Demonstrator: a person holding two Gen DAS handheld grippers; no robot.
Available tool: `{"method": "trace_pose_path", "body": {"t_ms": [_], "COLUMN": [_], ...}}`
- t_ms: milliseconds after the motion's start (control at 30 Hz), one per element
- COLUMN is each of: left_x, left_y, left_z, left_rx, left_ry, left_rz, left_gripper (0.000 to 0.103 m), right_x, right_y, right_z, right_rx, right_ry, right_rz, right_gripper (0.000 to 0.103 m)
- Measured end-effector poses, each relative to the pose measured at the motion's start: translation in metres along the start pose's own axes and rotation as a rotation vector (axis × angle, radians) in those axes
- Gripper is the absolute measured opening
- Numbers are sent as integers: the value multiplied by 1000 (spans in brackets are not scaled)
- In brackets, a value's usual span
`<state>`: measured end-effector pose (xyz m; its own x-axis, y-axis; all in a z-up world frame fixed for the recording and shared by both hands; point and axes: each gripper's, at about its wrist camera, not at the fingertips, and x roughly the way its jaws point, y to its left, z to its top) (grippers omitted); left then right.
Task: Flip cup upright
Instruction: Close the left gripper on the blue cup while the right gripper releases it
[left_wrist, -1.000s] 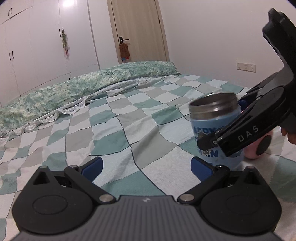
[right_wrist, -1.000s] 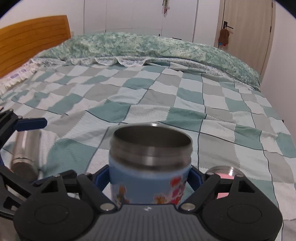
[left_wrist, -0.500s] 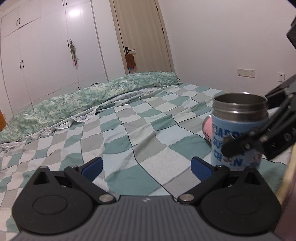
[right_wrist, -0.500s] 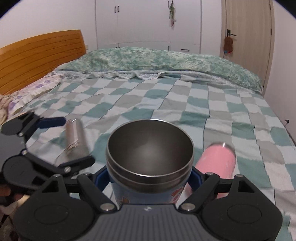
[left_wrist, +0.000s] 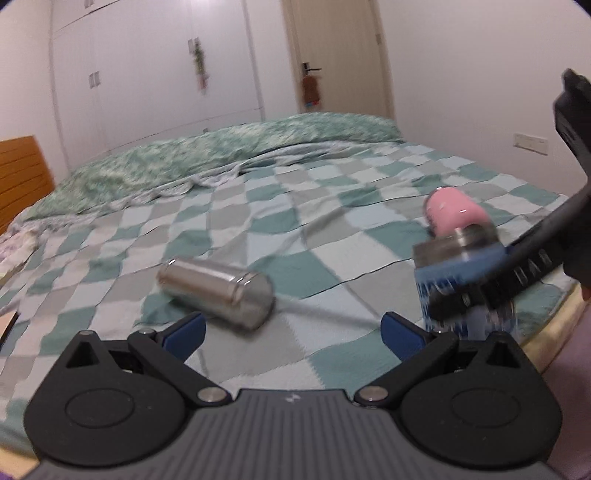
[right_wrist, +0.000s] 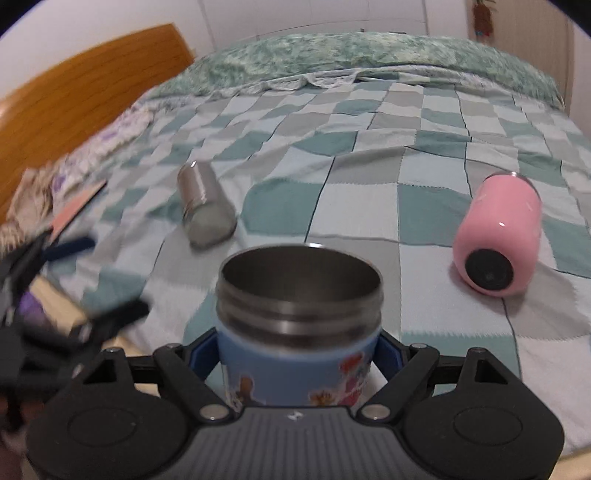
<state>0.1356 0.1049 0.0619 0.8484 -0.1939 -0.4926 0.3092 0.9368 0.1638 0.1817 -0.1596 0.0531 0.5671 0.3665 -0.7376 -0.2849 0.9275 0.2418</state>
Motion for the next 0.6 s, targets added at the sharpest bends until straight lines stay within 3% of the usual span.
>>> {"method": "trace_pose_path", "body": {"t_ms": [333,400,467,600], "left_x": [2,6,12,23], "left_y": [2,-3,-10,-30], "left_z": [3,8,14,26], "left_rx": [-68,-74,-88,-118], "left_ry": [47,57,71,89], "left_rz": [80,86,86,62], "left_gripper": [103,103,103,103], "right_x": [45,39,27,-4], "right_y": [-22,-26,-31,-56], "right_z": [15,14,14,10], "right_rx": [8,-22,-52,-108], "right_ry": [-7,-38,-86,-199], "right_rz": [40,52,57,42], "right_gripper": [84,88,103,103]}}
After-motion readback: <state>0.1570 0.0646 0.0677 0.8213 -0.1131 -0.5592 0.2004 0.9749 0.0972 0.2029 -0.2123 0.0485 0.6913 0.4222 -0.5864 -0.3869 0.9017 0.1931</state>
